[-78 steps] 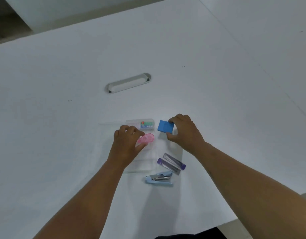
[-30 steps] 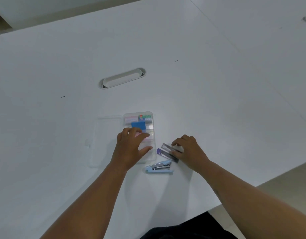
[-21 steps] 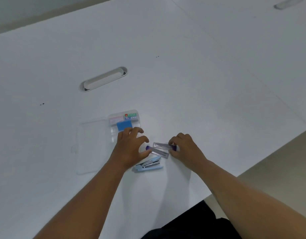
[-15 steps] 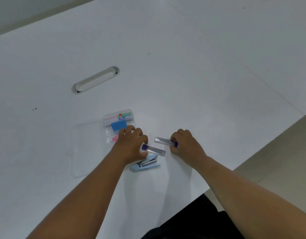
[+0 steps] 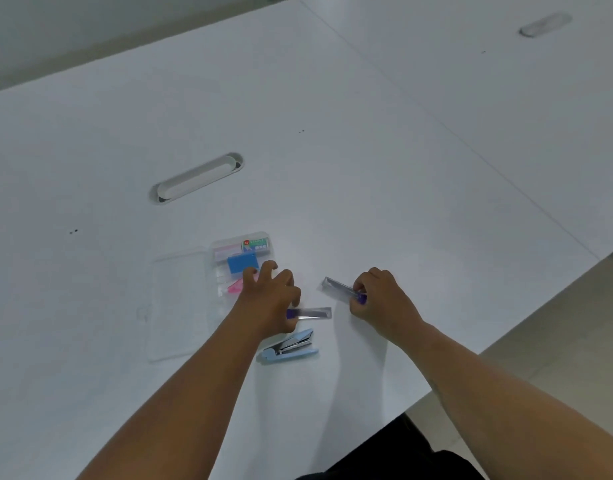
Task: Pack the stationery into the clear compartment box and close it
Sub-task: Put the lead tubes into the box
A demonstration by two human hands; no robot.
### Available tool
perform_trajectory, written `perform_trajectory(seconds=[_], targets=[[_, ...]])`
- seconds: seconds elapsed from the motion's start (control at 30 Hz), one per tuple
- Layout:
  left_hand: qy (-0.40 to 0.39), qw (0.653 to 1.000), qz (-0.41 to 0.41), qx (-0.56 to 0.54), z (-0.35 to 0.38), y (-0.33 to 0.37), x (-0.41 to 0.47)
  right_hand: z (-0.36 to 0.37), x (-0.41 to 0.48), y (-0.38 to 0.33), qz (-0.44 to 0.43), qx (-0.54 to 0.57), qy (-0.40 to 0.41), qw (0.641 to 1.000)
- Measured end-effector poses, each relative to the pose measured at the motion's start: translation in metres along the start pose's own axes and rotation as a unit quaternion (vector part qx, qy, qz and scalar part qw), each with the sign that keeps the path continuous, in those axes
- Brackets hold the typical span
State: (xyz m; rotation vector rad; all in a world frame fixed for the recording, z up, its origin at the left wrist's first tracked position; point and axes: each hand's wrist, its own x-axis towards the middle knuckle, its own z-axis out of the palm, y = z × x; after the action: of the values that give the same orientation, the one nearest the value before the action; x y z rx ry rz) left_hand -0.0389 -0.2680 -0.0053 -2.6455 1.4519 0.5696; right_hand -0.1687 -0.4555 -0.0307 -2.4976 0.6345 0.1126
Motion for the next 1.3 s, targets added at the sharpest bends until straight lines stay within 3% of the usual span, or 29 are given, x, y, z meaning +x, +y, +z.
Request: perform_trajectory(seconds=[0.17,0.43,0.7,0.97,1.13,1.3], targets=[[0.016,0.999,0.026,0.022,0.002,0.003,0.002,0.001,0.004,-0.004,-0.014,-0.001,-0.004,1.0],[0.129,0.989,0.024,-0.062,-0.014,-0.014,-0.002,-0.005,0.009,-0.006,-0.029,-0.014,0.001,0.999],[0.102,0.989,-0.099,-0.047,-0.018,-0.084,-0.069,0.017,0.03,-0.07,-0.163,-0.03,-0.028,0.986],[0.157,0.969,-0.179,-0.067,0.002,-0.115,-0.123,0.036,0.039,-0.118,-0.256,-0.065,-0.081,0.961],[0.145,0.97,-0.174,-0.084,0.006,-0.107,-0.118,0.037,0.04,-0.121,-0.264,-0.07,-0.096,0.957],[0.125,0.976,-0.151,-0.093,0.005,-0.088,-0.088,0.03,0.024,-0.098,-0.206,-0.021,-0.055,0.977]])
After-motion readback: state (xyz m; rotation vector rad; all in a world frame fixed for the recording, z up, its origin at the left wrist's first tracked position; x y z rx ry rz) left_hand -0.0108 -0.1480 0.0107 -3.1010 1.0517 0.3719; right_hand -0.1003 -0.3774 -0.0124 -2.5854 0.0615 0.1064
